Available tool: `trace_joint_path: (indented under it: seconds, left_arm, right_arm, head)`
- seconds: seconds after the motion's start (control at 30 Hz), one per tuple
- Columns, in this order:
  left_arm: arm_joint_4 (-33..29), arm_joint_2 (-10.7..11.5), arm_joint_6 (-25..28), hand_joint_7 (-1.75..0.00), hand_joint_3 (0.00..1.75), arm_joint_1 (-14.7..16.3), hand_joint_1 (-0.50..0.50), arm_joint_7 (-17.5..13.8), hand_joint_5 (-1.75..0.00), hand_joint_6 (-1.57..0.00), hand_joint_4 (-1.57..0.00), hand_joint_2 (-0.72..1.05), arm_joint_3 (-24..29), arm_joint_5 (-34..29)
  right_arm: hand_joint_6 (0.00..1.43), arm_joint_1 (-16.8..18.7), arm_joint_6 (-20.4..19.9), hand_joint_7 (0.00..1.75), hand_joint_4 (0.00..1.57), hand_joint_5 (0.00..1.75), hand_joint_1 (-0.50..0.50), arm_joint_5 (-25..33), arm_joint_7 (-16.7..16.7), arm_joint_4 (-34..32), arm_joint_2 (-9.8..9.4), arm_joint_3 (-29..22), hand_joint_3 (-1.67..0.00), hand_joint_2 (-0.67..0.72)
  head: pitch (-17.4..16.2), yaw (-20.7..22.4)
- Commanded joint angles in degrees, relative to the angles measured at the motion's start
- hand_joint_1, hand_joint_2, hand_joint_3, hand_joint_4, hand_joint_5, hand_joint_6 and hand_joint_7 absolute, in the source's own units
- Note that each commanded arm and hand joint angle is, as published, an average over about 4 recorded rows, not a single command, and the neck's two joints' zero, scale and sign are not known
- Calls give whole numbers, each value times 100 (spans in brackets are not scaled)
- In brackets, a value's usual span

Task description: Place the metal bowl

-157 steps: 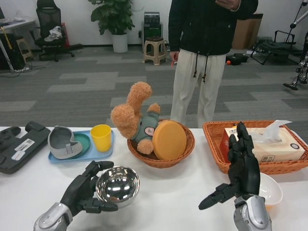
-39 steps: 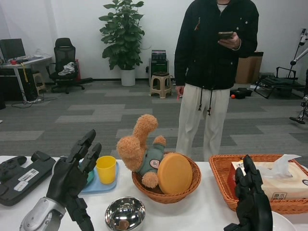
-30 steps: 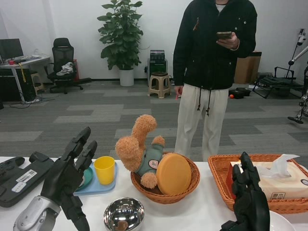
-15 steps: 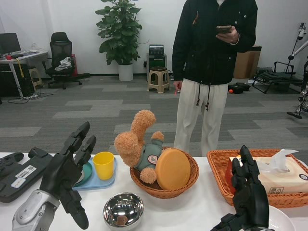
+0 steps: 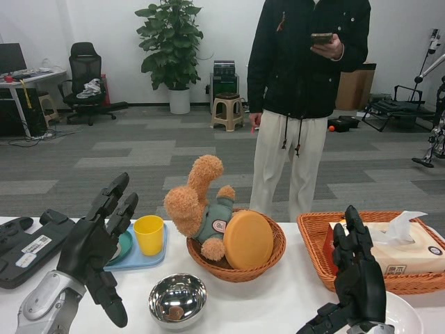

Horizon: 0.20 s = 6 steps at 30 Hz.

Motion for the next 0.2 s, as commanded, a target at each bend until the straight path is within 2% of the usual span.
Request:
trace_joint_path:
  seconds: [0.03, 0.2]
  left_arm:
    - [-64, 25, 31, -10, 9, -18, -50, -10, 0, 0, 0, -55, 10, -11]
    - [-67, -40, 31, -7, 9, 16, -49, -10, 0, 0, 0, -55, 14, -8]
  right_arm:
    - [0, -92, -46, 7, 11, 0, -46, -4, -34, -43, -52, -53, 0, 60]
    - [0, -81, -46, 7, 11, 0, -46, 5, -34, -58, -80, -53, 0, 60]
  head:
    - [5, 18]
    - [11, 23]
